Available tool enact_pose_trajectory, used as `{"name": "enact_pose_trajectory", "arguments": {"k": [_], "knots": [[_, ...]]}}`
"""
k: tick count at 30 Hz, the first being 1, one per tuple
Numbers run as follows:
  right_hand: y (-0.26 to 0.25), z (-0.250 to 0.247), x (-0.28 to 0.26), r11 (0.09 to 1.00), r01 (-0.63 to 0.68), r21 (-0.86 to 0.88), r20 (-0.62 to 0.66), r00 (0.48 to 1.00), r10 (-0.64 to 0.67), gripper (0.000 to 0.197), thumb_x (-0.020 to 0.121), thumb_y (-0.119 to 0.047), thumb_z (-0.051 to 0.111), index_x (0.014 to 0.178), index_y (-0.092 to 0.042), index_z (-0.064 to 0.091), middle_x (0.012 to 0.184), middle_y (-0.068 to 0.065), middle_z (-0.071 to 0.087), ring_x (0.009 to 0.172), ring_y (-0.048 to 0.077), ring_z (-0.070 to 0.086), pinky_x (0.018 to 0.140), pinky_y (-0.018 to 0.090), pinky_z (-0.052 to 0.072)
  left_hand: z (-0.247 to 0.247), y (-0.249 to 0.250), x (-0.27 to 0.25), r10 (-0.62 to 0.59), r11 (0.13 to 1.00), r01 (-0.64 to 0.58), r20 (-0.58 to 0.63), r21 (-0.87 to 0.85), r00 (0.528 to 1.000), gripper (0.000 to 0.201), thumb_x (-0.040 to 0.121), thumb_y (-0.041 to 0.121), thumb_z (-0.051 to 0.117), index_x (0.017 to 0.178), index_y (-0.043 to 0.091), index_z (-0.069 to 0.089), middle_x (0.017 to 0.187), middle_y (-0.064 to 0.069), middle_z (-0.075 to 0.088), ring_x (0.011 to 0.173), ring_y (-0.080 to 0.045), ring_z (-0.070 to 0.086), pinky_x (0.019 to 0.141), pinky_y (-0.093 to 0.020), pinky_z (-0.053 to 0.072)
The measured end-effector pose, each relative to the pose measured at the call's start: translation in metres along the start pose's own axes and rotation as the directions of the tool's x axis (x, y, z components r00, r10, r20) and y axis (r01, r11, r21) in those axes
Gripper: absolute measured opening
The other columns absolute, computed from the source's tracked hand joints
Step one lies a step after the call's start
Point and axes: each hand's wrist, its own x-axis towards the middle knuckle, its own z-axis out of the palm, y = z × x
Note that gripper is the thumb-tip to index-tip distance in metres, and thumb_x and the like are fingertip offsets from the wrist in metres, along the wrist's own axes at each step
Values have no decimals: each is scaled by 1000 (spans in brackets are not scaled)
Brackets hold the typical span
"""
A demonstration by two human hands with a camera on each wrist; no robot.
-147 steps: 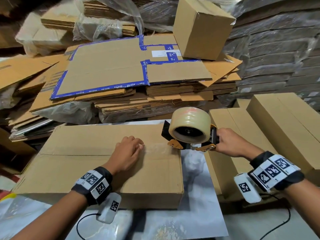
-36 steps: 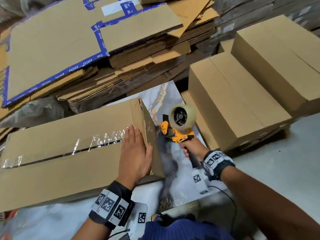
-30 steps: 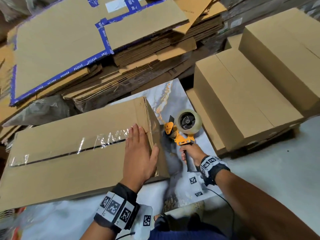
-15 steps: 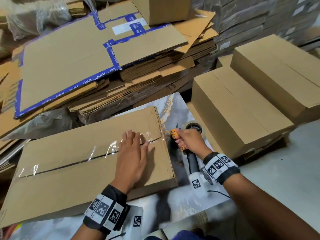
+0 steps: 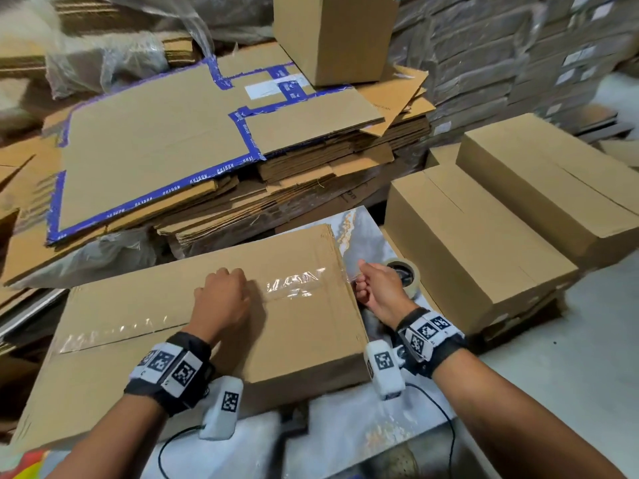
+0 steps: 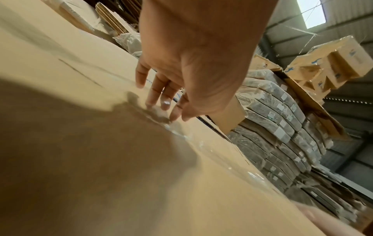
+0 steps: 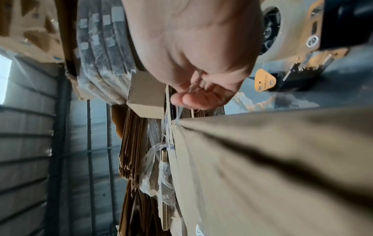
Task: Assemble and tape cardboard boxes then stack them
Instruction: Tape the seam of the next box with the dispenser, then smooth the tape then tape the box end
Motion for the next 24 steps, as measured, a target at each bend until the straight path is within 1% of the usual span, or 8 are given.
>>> {"name": "enact_pose_trajectory", "arguments": {"k": [4,8,11,15,17,20,22,24], "knots": [[6,-3,1,999,6,45,-18,1000,-6,19,104,-14,54,87,-14,45,60,-3,42,42,4,37,36,15,30,-7,-12,0,-9,998,8,-21,-56,1000,19,102,27,52,114,14,59,110,-10,62,103,-31,58,89,-46,47],[7,-4,-1,997,69,21,-26,997,-68,19,105,-14,54,87,-14,46,59,-3,42,42,4,35,38,15,31,-20,-22,1,74,977,-78,-29,-199,997,13,103,26,55,102,15,61,97,-10,68,88,-30,61,74,-39,47],[12,-5,2,991,127,-31,-28,991,-128,19,105,-17,53,88,-13,47,60,-2,43,44,5,36,40,17,32,-34,-30,4,125,958,-114,25,-262,992,12,101,25,60,94,17,64,87,-5,65,80,-20,58,62,-31,39],[27,-1,3,959,191,-211,2,981,-195,20,105,-20,53,86,-12,50,61,-2,44,46,6,38,43,18,34,-38,-38,8,163,962,-130,127,-239,978,11,100,25,61,90,23,63,85,1,62,76,-13,55,61,-27,37],[32,3,5,891,256,-374,21,963,-268,22,104,-23,54,85,-13,53,64,-3,50,52,7,44,50,19,38,-30,-38,7,144,978,-113,177,-177,973,7,100,25,60,93,26,60,91,2,63,82,-15,58,65,-27,40],[34,3,10,677,358,-642,98,915,-391,19,106,-28,50,92,-15,53,79,-7,57,71,9,53,59,15,40,-16,-43,1,79,995,-65,193,-77,978,16,97,34,65,103,26,53,96,3,61,85,-14,57,70,-27,41],[33,0,12,549,349,-760,142,913,-384,17,107,-35,45,102,-19,48,91,-2,61,83,18,58,65,28,43,-10,-48,-3,26,998,-17,145,-65,989,24,94,40,68,103,26,52,98,1,64,85,-16,58,72,-31,45],[34,-4,15,480,291,-828,140,935,-326,23,107,-40,42,114,-18,45,107,8,63,96,30,62,70,37,43,-8,-52,-7,-12,1000,14,98,-18,995,29,92,44,69,104,24,52,103,-2,61,88,-17,54,74,-33,47]]}}
